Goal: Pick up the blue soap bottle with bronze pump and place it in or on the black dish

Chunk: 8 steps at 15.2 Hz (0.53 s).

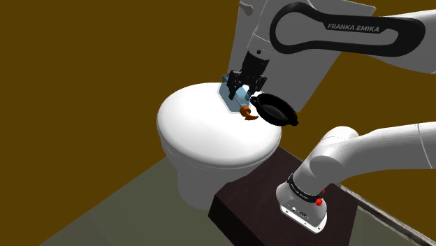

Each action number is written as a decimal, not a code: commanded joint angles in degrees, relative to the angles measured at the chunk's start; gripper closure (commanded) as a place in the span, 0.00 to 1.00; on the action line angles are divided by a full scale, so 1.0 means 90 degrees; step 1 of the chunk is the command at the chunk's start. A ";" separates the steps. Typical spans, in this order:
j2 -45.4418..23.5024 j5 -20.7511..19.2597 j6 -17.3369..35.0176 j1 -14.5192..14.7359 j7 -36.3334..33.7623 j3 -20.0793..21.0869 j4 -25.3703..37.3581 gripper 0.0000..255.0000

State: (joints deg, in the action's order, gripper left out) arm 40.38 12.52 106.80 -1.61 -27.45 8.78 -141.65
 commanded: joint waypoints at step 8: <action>-0.0008 -0.0030 -0.0248 -0.0011 -0.0029 -0.0025 0.0258 1.00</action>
State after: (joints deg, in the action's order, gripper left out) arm 40.22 12.32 105.25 -1.68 -27.66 8.64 -139.93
